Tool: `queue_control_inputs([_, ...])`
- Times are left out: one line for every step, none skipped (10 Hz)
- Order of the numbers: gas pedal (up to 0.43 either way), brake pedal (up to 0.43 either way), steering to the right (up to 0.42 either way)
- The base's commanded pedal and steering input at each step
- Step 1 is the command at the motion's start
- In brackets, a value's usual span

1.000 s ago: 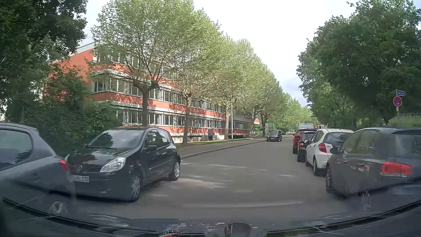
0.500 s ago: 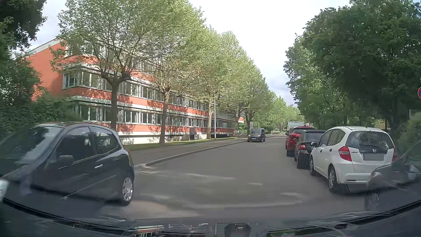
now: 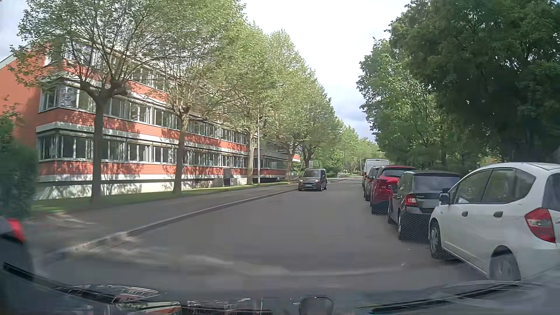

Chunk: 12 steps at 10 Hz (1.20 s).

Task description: Follow the waypoints while adhering to traffic rules and regulations

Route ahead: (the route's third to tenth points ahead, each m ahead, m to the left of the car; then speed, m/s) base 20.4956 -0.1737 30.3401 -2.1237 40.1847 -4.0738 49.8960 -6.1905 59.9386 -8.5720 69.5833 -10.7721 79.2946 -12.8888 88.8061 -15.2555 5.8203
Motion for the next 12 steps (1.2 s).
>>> queue_control_inputs([0.087, 0.0, 0.09])
queue_control_inputs([0.087, 0.0, 0.083])
queue_control_inputs([0.087, 0.0, 0.078])
queue_control_inputs([0.087, 0.0, 0.073])
queue_control_inputs([0.087, 0.0, 0.067])
queue_control_inputs([0.087, 0.0, 0.061])
queue_control_inputs([0.087, 0.0, 0.055])
queue_control_inputs([0.087, 0.0, 0.05])
queue_control_inputs([0.087, 0.0, 0.046])
queue_control_inputs([0.087, 0.0, 0.046])
queue_control_inputs([0.087, 0.0, 0.046])
queue_control_inputs([0.087, 0.0, 0.041])
